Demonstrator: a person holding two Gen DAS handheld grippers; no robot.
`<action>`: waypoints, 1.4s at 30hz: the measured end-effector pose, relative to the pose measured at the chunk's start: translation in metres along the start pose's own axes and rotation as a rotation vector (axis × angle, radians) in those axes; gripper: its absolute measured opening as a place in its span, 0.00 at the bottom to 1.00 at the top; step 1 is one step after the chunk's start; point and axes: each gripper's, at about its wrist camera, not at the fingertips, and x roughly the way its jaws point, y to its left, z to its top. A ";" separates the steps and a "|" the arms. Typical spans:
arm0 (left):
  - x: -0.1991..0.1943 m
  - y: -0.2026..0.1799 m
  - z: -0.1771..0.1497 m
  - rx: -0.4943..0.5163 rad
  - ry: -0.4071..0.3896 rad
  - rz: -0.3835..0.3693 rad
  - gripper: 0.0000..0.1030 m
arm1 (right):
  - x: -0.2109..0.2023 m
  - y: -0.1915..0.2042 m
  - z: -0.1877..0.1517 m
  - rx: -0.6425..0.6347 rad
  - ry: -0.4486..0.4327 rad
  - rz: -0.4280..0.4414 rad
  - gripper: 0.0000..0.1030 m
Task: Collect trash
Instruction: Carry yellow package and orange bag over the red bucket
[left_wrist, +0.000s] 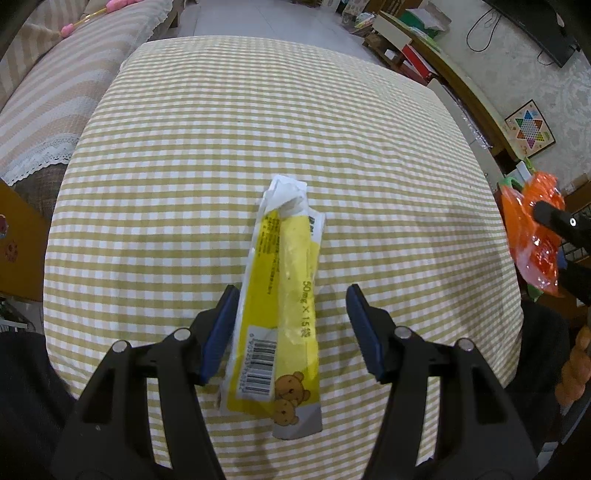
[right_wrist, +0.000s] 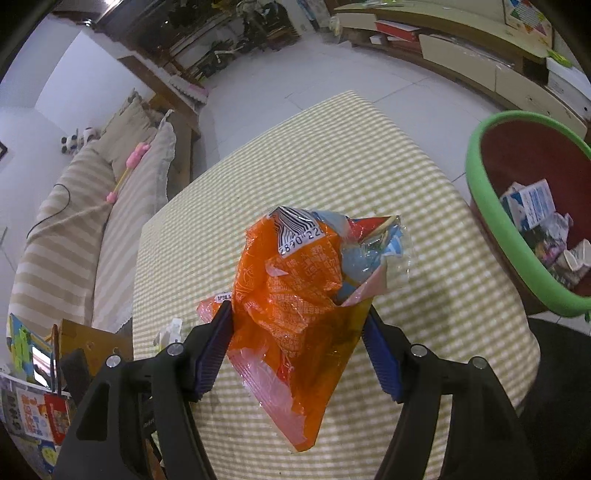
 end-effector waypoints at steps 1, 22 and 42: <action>-0.002 0.000 -0.001 0.000 -0.003 -0.001 0.50 | -0.002 -0.003 -0.002 0.002 -0.001 -0.002 0.65; -0.067 -0.045 0.016 0.094 -0.160 -0.001 0.28 | -0.036 0.001 -0.016 -0.078 -0.083 0.012 0.65; -0.119 -0.112 0.040 0.220 -0.319 -0.078 0.29 | -0.093 -0.024 -0.005 -0.061 -0.229 -0.004 0.66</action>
